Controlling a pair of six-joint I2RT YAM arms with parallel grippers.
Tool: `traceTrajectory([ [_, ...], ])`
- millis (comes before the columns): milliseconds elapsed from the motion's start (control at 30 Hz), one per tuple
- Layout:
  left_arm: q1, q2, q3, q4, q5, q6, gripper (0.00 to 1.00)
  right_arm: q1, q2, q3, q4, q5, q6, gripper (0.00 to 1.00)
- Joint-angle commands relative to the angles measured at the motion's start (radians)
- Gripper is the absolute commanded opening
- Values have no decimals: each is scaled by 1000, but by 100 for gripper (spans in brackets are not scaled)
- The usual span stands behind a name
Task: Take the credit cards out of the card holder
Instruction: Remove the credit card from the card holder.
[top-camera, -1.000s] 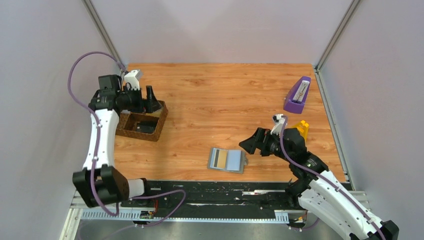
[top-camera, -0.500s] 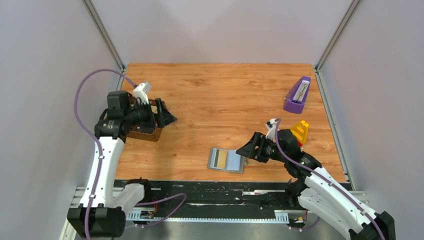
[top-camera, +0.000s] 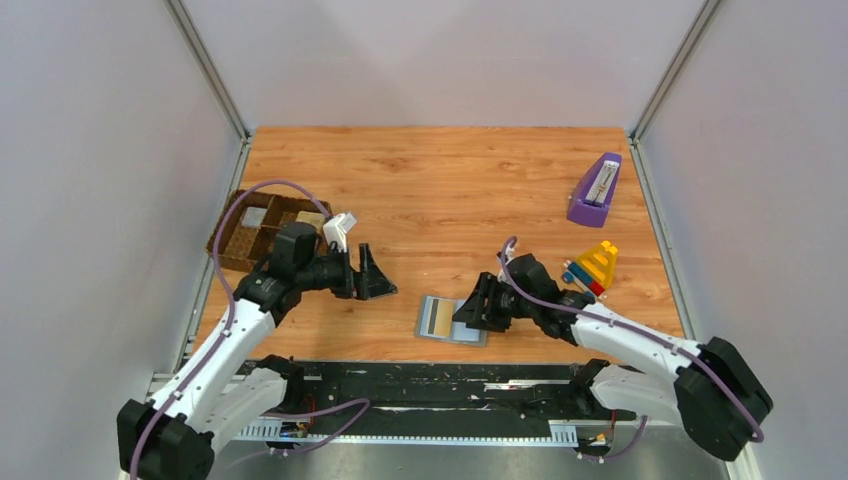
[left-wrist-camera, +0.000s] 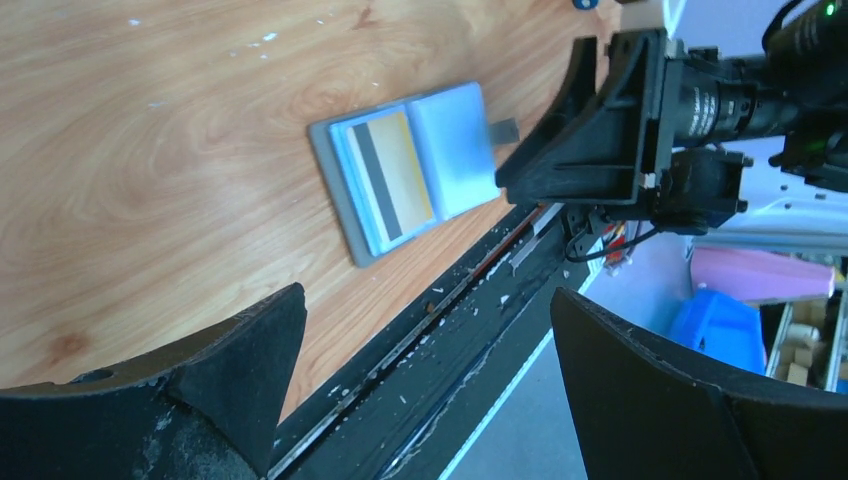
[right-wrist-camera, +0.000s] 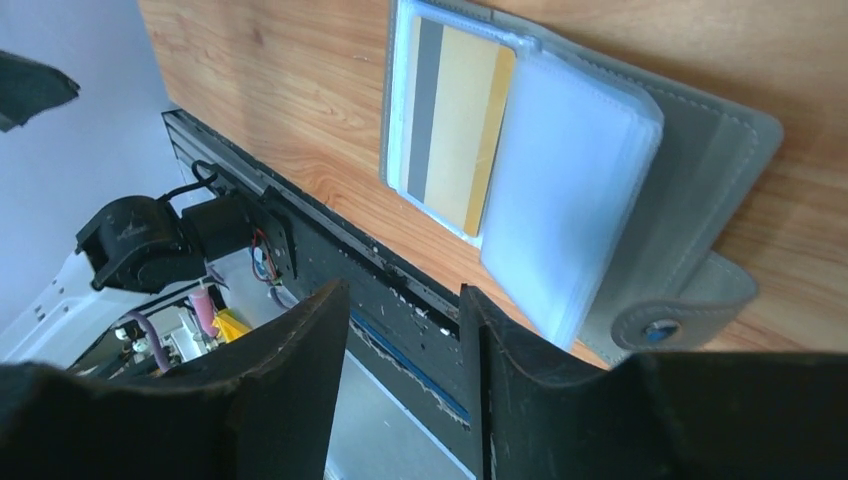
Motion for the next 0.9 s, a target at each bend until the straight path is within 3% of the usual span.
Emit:
traceTrajectory([
  [0, -133, 76, 18, 123, -108, -60, 100, 24, 94, 100, 87, 66, -7, 45],
  [200, -279, 202, -6, 273, -189, -120, 100, 29, 202, 122, 116, 140, -14, 33],
  [567, -313, 450, -146, 600, -129, -198, 99, 35, 338, 126, 194, 139, -39, 29],
  [867, -314, 565, -165, 725, -58, -202, 68, 42, 410, 120, 232, 147, -37, 26],
])
